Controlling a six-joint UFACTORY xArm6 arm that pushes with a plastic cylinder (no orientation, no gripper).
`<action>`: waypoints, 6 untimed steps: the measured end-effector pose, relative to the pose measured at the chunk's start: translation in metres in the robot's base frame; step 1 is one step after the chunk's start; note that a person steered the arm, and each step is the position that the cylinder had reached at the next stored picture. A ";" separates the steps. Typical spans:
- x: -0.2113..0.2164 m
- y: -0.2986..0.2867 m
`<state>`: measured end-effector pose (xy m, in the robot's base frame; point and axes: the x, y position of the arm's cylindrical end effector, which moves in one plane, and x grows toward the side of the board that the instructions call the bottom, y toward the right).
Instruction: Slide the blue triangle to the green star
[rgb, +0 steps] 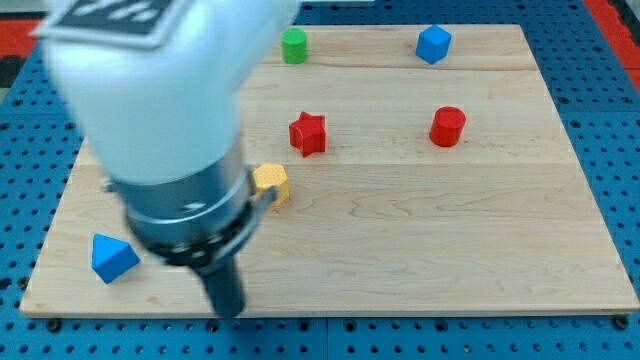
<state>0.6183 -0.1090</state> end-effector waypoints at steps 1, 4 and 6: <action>-0.029 -0.091; -0.089 -0.195; -0.094 -0.151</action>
